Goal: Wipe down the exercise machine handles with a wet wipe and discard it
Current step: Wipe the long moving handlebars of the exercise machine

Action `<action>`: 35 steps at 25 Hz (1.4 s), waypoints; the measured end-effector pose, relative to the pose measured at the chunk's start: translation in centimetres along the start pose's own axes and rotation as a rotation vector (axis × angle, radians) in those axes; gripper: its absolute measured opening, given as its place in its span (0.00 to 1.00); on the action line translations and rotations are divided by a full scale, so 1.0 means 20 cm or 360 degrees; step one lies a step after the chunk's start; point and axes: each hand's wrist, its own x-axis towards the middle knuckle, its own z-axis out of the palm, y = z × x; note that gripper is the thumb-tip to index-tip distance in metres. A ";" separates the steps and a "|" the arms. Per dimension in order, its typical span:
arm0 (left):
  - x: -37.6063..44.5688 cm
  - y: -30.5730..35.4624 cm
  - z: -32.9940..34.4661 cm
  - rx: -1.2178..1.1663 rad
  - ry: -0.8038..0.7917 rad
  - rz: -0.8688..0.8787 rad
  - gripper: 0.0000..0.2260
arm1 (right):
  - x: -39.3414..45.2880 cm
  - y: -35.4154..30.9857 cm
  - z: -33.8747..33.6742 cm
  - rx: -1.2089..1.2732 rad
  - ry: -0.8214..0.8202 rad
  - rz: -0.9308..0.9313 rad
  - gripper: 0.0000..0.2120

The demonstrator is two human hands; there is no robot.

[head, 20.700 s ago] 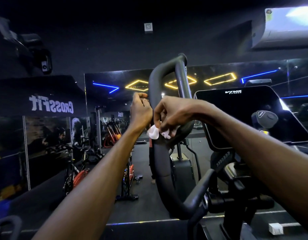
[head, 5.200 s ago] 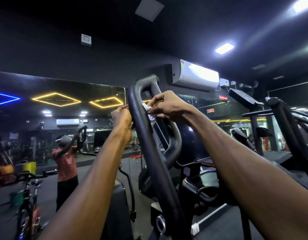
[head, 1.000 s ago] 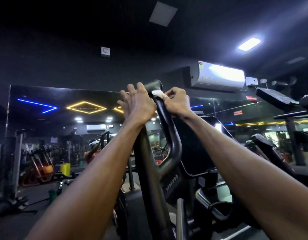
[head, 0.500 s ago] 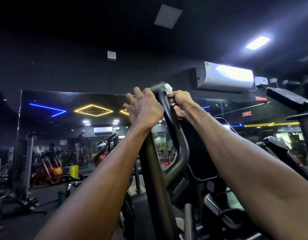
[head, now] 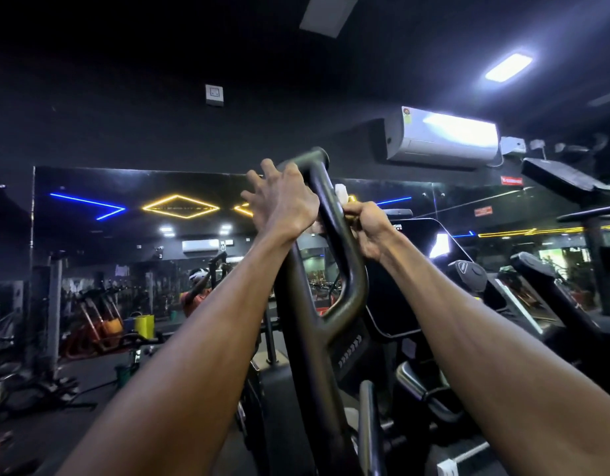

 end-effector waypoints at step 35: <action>-0.30 -0.11 -0.05 -0.0374 -0.0055 0.0169 0.09 | -0.73 0.42 0.10 0.0473 0.0678 0.0078 0.15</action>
